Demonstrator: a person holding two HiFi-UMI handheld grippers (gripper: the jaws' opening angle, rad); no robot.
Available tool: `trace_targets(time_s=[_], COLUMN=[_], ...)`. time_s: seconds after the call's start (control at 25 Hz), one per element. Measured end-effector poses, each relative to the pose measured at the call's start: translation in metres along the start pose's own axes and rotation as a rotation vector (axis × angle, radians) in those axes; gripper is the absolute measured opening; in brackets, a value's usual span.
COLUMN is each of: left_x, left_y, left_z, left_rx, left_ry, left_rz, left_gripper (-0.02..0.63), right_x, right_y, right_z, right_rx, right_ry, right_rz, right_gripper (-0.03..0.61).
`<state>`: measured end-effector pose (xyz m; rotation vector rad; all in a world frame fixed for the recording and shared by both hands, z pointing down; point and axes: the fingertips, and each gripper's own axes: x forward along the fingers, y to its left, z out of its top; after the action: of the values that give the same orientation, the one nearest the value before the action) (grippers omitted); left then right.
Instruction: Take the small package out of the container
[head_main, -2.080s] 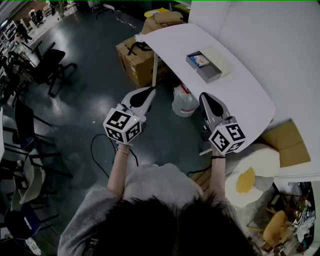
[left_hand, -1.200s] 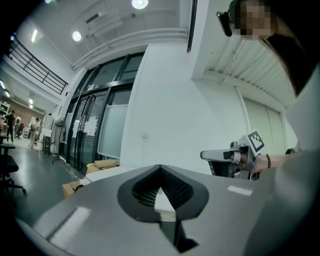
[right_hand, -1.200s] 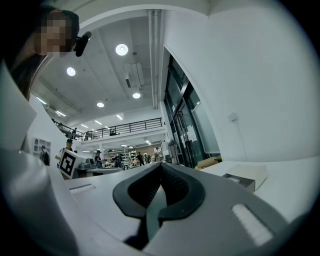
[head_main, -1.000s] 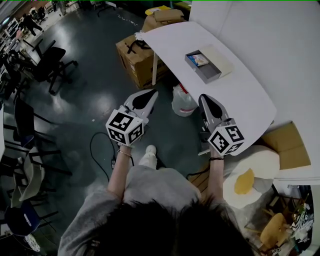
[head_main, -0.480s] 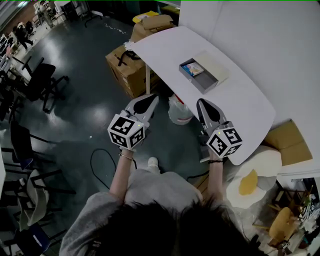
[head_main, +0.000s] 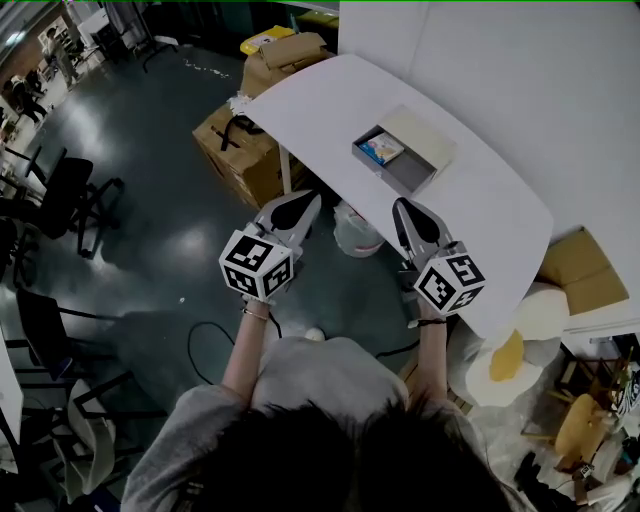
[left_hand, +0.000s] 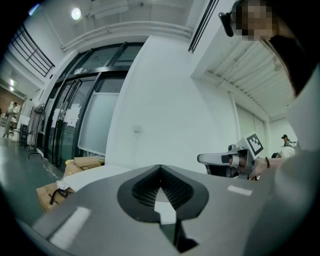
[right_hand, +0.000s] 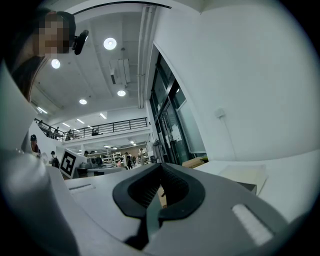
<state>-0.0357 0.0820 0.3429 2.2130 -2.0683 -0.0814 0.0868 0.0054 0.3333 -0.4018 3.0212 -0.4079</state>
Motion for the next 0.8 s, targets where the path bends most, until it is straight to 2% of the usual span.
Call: trace_targets(time_s=[0.4,0.8], left_x=[0.025,0.047], left_y=[0.045,0.054], left_z=[-0.006,-0.022], left_rx=[0.004,-0.033], left_ry=[0.021,0.05], left_rz=[-0.063,-0.109], left_gripper=[-0.008,-0.008], right_x=[0.046,0.054], right_y=[-0.011,-0.029], right_z=[-0.012,-0.023], right_rx=[0.016,0.039], right_ry=[-0.007,0.014], right_rz=[-0.054,-0.118], right_gripper=[0.014,0.014])
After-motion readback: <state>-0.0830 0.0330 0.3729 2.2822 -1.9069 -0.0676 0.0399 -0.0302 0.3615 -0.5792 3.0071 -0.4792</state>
